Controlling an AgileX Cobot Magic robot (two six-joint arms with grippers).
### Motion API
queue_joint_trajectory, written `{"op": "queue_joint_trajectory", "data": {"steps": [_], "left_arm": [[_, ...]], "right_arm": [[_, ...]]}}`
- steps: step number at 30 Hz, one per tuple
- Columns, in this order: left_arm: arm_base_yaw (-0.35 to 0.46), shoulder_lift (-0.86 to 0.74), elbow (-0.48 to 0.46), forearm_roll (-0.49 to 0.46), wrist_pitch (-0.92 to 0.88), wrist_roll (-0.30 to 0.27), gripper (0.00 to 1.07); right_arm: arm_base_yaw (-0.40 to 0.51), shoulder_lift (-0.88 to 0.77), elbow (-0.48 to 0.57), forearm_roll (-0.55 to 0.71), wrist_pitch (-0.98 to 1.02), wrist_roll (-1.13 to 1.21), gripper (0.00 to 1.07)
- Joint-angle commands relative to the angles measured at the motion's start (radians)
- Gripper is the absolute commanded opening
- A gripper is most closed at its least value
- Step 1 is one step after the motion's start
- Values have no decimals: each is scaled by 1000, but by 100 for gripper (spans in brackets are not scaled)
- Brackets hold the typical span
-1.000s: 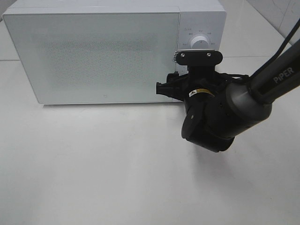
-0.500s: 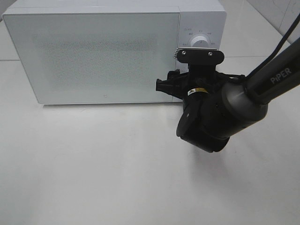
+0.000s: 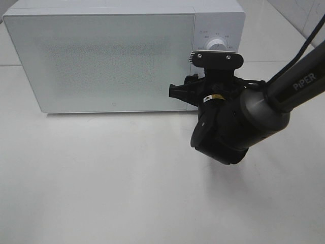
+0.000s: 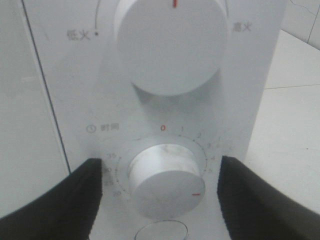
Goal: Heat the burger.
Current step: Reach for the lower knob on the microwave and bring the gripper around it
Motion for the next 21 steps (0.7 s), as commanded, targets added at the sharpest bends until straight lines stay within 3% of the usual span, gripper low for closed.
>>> {"op": "queue_joint_trajectory", "data": {"steps": [1,6,8,11,21], "left_arm": [[-4,-18,3,-2,-16,-8,98],[-4,-18,3,-2,-16,-8,98],[-4,-18,3,-2,-16,-8,98],[-4,-18,3,-2,-16,-8,98],[-4,-18,3,-2,-16,-8,98]], "right_arm": [[-10,-20,-16,0,-228,4,56],[-10,-20,-16,0,-227,10,41],[-10,-20,-16,0,-227,24,21],[-10,-20,-16,0,-224,56,13],[-10,-20,-16,0,-212,102,13]]}}
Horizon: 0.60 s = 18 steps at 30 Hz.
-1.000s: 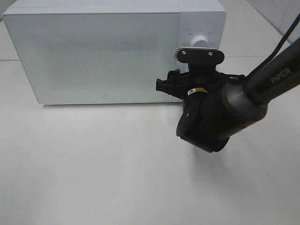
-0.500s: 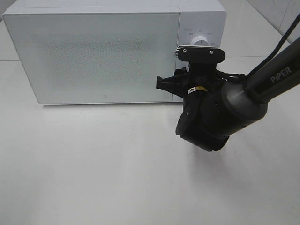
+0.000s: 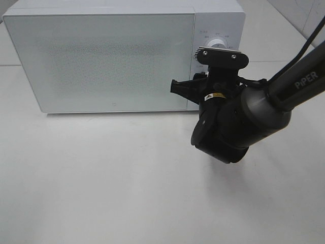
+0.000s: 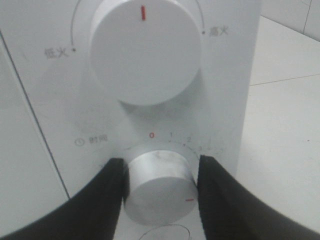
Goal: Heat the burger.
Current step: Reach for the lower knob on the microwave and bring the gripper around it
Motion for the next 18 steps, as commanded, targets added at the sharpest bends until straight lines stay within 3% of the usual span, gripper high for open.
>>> {"op": "queue_joint_trajectory", "data": {"steps": [1,18], "left_arm": [[-4,-18,3,-2,-16,-8,98],[-4,-18,3,-2,-16,-8,98]], "right_arm": [[-8,-13,-14,-10,-205,33,13],[-10,-13,-14,-10,-119,208,15]]}}
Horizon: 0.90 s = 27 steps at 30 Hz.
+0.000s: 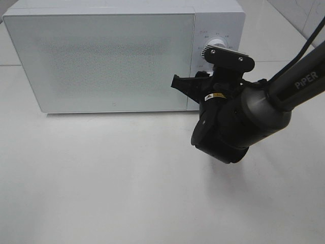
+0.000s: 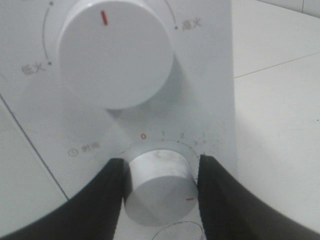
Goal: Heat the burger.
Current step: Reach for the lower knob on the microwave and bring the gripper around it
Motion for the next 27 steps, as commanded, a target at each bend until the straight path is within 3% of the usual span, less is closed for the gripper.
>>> {"op": "queue_joint_trajectory", "data": {"steps": [1,27], "left_arm": [[-4,-18,3,-2,-16,-8,98],[-4,-18,3,-2,-16,-8,98]], "right_arm": [[-10,-13,-14,-13,-105,83,15],[-10,-13,-14,-120,35,573,16]]}}
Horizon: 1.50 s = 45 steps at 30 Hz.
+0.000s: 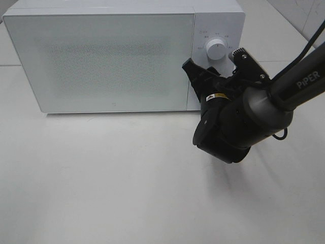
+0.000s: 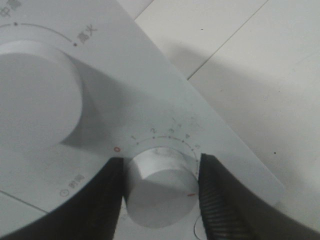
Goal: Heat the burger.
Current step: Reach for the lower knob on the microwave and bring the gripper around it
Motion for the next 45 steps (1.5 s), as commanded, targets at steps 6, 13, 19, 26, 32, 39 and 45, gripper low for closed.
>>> {"op": "queue_joint_trajectory", "data": {"steps": [6,13,19,26,32,39,45], "left_arm": [[-4,-18,3,-2,-16,-7,98],[-4,-18,3,-2,-16,-7,98],[-4,-18,3,-2,-16,-7,98],[-4,-18,3,-2,-16,-7,98],[-4,-18,3,-2,-16,-7,98],[-4,-18,3,-2,-16,-7,98],[-4,-18,3,-2,-16,-7,98]], "right_arm": [[-5,-12,-17,-147,21,167,16],[-5,-12,-17,-204,24,306,16],[-6,-12,-17,-276,20,429,16],[-6,-12,-17,-319,5,607,16],[-6,-12,-17,-376,-22,783,16],[-6,-12,-16,-421,-75,981,16],[-6,-12,-16,-439,-131,1049,16]]}}
